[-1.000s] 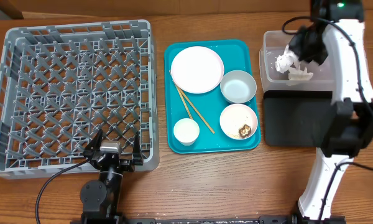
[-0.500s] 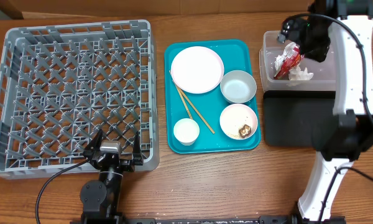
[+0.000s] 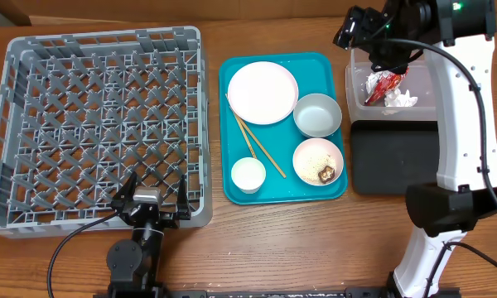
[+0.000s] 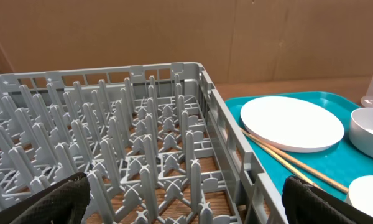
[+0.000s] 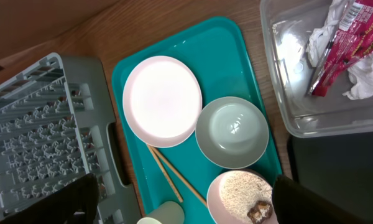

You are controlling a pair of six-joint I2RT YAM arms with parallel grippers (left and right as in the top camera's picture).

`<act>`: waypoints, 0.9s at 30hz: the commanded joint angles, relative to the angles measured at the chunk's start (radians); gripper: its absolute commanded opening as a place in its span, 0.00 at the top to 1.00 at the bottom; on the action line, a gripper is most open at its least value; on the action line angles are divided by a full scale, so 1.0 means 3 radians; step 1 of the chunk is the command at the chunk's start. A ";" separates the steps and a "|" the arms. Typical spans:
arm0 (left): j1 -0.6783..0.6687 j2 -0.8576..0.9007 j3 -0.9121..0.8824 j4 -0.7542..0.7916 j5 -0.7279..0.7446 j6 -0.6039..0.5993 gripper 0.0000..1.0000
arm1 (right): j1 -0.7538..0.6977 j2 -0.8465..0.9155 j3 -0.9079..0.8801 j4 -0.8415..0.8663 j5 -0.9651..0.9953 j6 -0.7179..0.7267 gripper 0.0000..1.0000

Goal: Sort waste into correct bins and load items into the dishwasher
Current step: 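Carry the red wrapper into the clear bin and open the gripper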

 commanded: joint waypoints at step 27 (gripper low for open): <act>0.0020 -0.0013 -0.0014 -0.0001 -0.0003 0.0028 0.00 | -0.0010 -0.0041 0.0048 -0.0200 0.0025 -0.0205 0.11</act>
